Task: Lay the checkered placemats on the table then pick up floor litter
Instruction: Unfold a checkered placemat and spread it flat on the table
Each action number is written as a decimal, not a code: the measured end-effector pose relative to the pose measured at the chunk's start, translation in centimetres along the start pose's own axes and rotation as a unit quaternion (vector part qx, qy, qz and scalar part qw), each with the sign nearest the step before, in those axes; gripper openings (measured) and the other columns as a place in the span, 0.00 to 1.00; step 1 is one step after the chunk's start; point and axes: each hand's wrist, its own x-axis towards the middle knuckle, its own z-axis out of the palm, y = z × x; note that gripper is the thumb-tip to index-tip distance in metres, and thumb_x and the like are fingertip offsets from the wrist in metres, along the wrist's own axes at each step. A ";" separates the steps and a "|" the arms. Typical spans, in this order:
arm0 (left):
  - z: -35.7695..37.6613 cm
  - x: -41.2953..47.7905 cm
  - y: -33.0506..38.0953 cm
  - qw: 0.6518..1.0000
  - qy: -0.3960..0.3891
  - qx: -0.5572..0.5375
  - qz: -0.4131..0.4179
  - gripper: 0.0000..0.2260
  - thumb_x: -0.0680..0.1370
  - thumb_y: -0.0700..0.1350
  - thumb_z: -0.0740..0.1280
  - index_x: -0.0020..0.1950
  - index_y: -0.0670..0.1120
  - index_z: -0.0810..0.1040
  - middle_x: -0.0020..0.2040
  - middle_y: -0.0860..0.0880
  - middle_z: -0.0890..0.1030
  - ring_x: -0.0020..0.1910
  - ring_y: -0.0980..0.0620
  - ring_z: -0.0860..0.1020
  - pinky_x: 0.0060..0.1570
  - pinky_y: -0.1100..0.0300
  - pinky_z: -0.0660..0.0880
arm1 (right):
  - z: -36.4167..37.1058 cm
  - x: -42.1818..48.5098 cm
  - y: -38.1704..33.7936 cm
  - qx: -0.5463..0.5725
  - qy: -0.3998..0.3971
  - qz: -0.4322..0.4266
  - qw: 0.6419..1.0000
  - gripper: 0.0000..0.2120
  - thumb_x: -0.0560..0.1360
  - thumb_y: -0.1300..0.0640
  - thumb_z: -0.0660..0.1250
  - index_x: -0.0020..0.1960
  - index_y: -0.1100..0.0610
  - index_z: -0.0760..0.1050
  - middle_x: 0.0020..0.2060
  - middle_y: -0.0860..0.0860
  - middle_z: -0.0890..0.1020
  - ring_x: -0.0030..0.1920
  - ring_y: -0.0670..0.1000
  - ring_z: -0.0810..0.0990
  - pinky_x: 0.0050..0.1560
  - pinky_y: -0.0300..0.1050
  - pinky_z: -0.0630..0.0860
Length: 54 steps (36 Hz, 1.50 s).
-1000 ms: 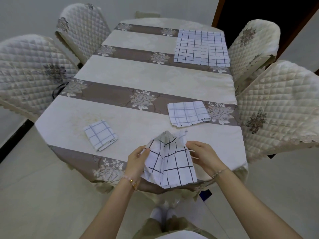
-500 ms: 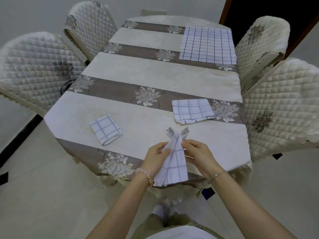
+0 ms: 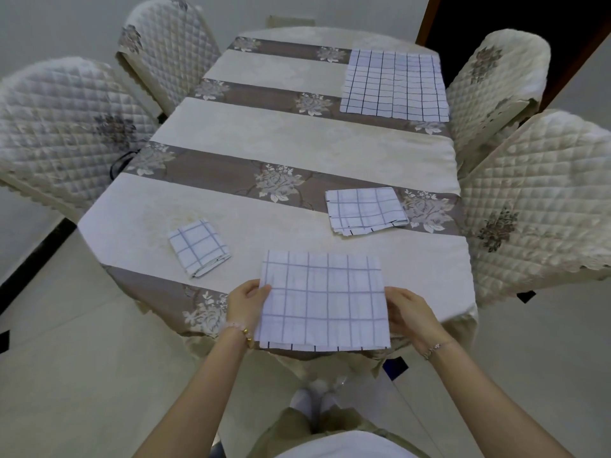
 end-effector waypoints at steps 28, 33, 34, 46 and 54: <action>4.7 -8.7 4.3 0.926 -0.250 0.180 0.219 0.21 0.70 0.56 0.72 0.58 0.65 0.69 0.58 0.64 0.75 0.57 0.66 0.73 0.52 0.76 0.71 | 3.8 -4.7 -2.5 0.040 -0.096 -0.073 0.992 0.11 0.72 0.60 0.71 0.33 0.57 0.72 0.32 0.55 0.77 0.32 0.49 0.79 0.30 0.39 0.77; 5.1 -9.1 4.5 0.937 -0.244 0.139 0.206 0.18 0.71 0.50 0.72 0.57 0.64 0.71 0.55 0.65 0.76 0.55 0.67 0.75 0.50 0.75 0.74 | 4.6 -5.0 -2.9 0.043 -0.108 -0.098 0.988 0.07 0.75 0.58 0.68 0.41 0.59 0.80 0.39 0.58 0.83 0.40 0.53 0.83 0.41 0.44 0.80; 5.2 -9.1 4.5 0.943 -0.232 0.125 0.203 0.17 0.72 0.49 0.72 0.58 0.60 0.73 0.56 0.62 0.78 0.55 0.65 0.76 0.52 0.72 0.75 | 4.7 -5.1 -3.0 0.048 -0.114 -0.099 0.987 0.07 0.76 0.58 0.67 0.45 0.60 0.81 0.42 0.58 0.85 0.43 0.54 0.84 0.42 0.44 0.81; 5.8 -9.2 4.8 0.955 -0.220 0.060 0.190 0.20 0.72 0.43 0.72 0.54 0.66 0.73 0.52 0.62 0.80 0.53 0.64 0.78 0.49 0.72 0.75 | 4.8 -5.4 -4.0 0.073 -0.116 -0.089 0.987 0.08 0.72 0.65 0.71 0.50 0.66 0.79 0.45 0.61 0.85 0.44 0.56 0.84 0.41 0.43 0.81; 5.5 -8.5 4.7 0.963 -0.220 0.007 0.155 0.08 0.75 0.38 0.69 0.49 0.51 0.80 0.47 0.53 0.85 0.48 0.60 0.82 0.46 0.69 0.77 | 5.0 -4.8 -3.9 0.069 -0.113 -0.095 0.987 0.04 0.72 0.62 0.71 0.45 0.62 0.80 0.36 0.54 0.83 0.37 0.49 0.82 0.36 0.39 0.79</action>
